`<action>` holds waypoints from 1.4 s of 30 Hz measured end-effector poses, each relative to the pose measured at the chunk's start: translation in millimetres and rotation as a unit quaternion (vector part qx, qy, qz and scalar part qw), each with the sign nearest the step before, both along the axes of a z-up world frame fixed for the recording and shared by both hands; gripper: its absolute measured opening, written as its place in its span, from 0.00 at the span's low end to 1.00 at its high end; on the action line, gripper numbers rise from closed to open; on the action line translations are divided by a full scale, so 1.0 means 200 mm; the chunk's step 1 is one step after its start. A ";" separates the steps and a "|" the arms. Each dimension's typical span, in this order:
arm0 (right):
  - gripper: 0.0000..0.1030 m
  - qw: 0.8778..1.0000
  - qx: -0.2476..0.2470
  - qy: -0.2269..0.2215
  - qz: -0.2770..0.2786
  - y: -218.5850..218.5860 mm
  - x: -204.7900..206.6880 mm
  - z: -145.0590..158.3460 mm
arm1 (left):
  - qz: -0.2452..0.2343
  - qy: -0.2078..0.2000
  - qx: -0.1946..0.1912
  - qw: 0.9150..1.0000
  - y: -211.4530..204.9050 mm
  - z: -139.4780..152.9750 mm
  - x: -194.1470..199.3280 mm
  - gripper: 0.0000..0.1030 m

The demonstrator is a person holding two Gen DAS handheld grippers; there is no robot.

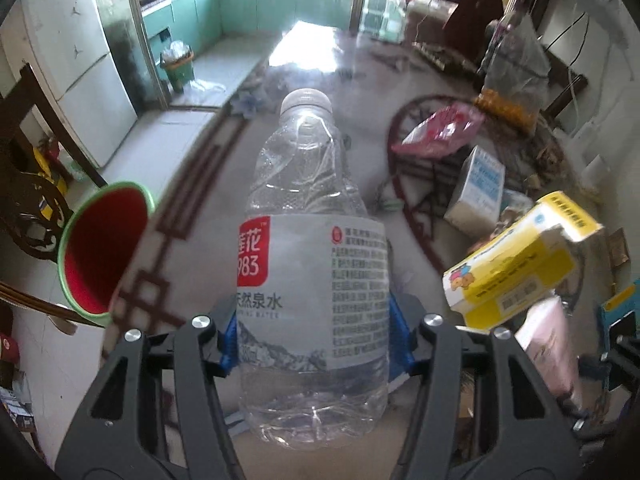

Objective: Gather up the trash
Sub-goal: 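Carry the bottle and carton with both grippers over the red bucket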

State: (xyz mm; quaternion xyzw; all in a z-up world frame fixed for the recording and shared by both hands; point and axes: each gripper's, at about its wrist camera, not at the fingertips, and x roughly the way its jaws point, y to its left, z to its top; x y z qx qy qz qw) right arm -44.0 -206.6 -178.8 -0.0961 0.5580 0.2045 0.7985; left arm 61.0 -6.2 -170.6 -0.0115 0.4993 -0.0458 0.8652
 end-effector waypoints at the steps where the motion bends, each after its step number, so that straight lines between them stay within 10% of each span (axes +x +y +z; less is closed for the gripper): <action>1: 0.38 1.000 0.008 -0.011 -0.004 0.00 0.01 0.05 | 0.001 -0.005 -0.003 1.000 0.01 0.02 -0.01 0.54; 15: 0.39 0.990 0.103 -0.090 -0.023 0.44 0.40 0.37 | 0.081 -0.047 -0.006 0.996 0.57 0.20 -0.05 0.54; 31: 0.39 0.990 0.138 -0.007 0.018 1.54 0.94 0.08 | 0.145 0.024 -0.003 0.989 1.45 -0.10 0.12 0.54; 42: 0.39 0.994 0.061 0.062 0.066 1.93 1.14 -0.29 | 0.131 0.061 -0.012 0.989 1.59 -0.31 0.17 0.54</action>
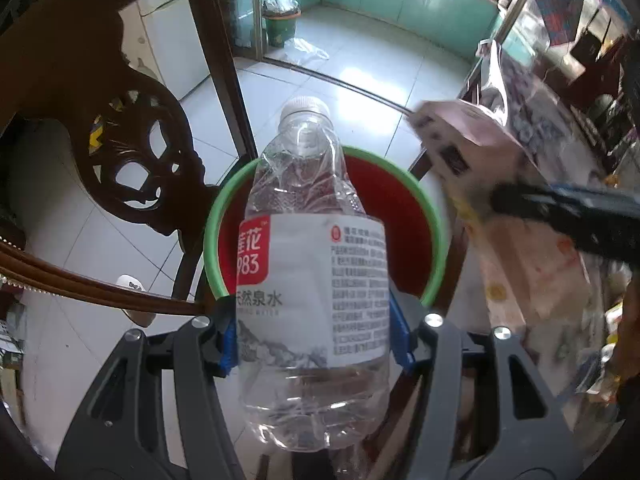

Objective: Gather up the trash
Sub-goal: 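Carry the bottle and carton with both grippers over the red bucket, then open both grippers to drop the bottle and carton into the bucket, then grasp the yellow box with the left gripper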

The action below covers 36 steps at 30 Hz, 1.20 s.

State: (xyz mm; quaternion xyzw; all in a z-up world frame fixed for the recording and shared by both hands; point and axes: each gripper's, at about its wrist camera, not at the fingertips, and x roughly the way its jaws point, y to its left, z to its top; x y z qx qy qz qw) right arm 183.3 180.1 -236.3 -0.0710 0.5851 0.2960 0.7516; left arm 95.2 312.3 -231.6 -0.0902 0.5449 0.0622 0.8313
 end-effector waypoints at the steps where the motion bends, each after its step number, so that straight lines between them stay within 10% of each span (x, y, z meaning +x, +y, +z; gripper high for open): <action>1: 0.39 1.000 -0.005 0.001 0.006 0.04 0.01 -0.01 | -0.001 0.005 -0.001 1.000 0.00 -0.02 0.00 0.54; 8: 0.58 1.000 -0.016 -0.016 0.020 0.10 0.07 -0.04 | -0.015 0.021 -0.010 1.000 0.00 -0.11 0.03 0.61; 10: 0.64 1.000 -0.012 -0.019 0.002 0.04 0.09 -0.01 | -0.023 0.015 -0.001 1.000 -0.02 -0.10 0.03 0.78; 23: 0.69 0.979 0.028 -0.075 -0.188 -0.67 -0.11 0.33 | -0.054 -0.059 0.000 0.997 -0.09 0.21 0.07 0.83; 36: 0.83 0.953 -0.008 -0.153 -0.261 -1.19 -0.62 0.55 | -0.172 -0.135 -0.041 0.975 -0.77 0.53 0.05 0.89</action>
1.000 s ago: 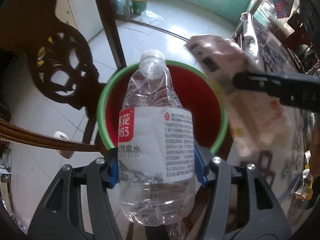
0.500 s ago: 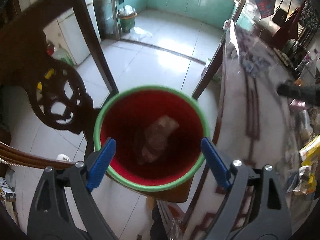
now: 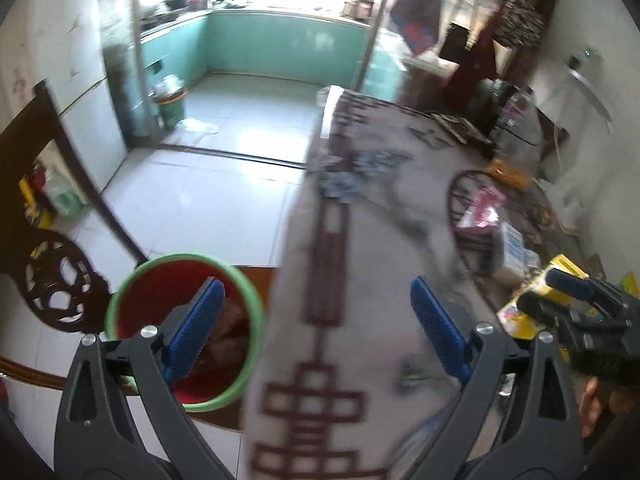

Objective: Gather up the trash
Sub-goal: 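Grasp the yellow box with the left gripper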

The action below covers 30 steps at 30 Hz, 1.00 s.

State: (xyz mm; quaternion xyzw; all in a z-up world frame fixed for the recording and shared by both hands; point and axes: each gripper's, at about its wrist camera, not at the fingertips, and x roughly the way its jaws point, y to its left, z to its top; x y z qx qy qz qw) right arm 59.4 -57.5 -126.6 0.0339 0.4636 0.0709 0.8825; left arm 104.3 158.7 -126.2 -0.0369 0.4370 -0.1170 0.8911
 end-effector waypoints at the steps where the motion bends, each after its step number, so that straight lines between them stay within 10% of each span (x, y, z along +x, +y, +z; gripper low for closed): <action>1: 0.83 1.000 -0.007 -0.004 0.002 -0.04 -0.04 0.00 | -0.005 0.002 0.001 1.000 -0.05 -0.01 0.00 0.89; 17: 0.83 0.994 0.030 -0.002 -0.101 -1.18 -0.21 -0.03 | -0.126 0.004 0.012 0.992 -1.02 -0.03 -0.27 0.90; 30: 0.83 0.990 0.045 0.033 -0.133 -1.53 -0.20 -0.18 | -0.206 0.053 0.067 0.975 -1.51 -0.36 -0.16 0.88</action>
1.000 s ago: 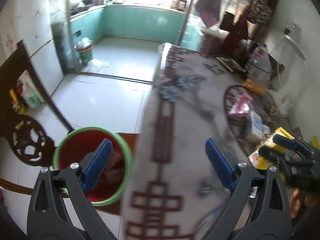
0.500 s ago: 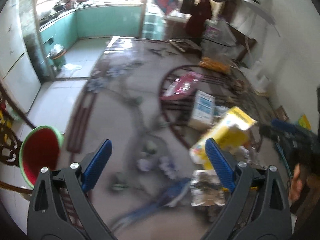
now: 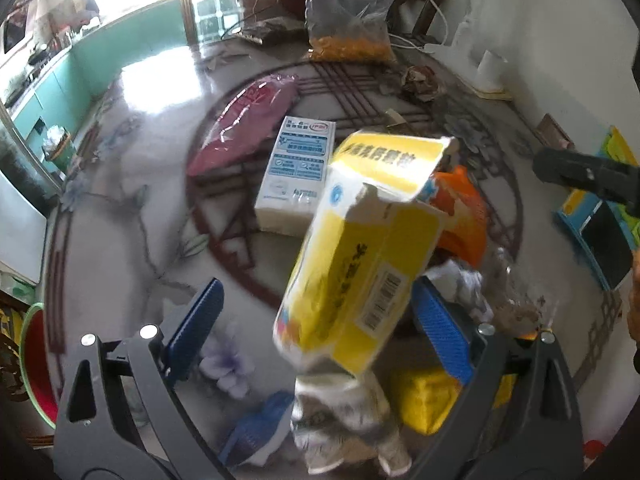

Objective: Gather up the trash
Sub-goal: 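Grasp the yellow box with the left gripper, then grasp the brown packet with the right gripper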

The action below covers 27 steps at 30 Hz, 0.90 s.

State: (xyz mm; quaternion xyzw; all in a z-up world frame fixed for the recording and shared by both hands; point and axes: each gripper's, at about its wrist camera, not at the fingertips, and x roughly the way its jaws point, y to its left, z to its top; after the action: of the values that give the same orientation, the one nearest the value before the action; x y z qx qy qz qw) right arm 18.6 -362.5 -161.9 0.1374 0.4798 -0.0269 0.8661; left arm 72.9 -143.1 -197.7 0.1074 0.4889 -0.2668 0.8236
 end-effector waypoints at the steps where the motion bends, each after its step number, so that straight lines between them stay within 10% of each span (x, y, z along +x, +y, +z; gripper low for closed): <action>1: 0.83 1.000 0.003 0.001 -0.002 -0.02 0.01 -0.01 | 0.003 0.007 -0.003 1.000 0.00 -0.01 0.02 0.79; 10: 0.83 1.000 0.019 0.021 0.014 -0.09 0.24 -0.12 | 0.014 0.048 -0.017 0.999 -0.03 -0.07 0.16 0.72; 16: 0.83 0.997 0.034 0.056 0.039 -0.14 0.46 -0.24 | -0.003 0.071 -0.055 0.996 -0.04 -0.04 0.17 0.29; 23: 0.50 0.993 0.024 0.100 0.063 -0.17 0.64 -0.37 | 0.025 0.045 -0.076 0.996 0.05 0.10 0.14 0.27; 27: 0.51 0.991 0.022 0.115 0.066 -0.19 0.67 -0.42 | 0.052 0.042 -0.091 0.994 0.12 0.16 0.17 0.27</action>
State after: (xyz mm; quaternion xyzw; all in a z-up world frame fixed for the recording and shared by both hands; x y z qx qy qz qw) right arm 153.0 -400.0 -246.4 0.1207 0.5849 0.0249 0.8017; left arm 106.5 -119.4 -166.6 -0.0049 0.5022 -0.2708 0.8213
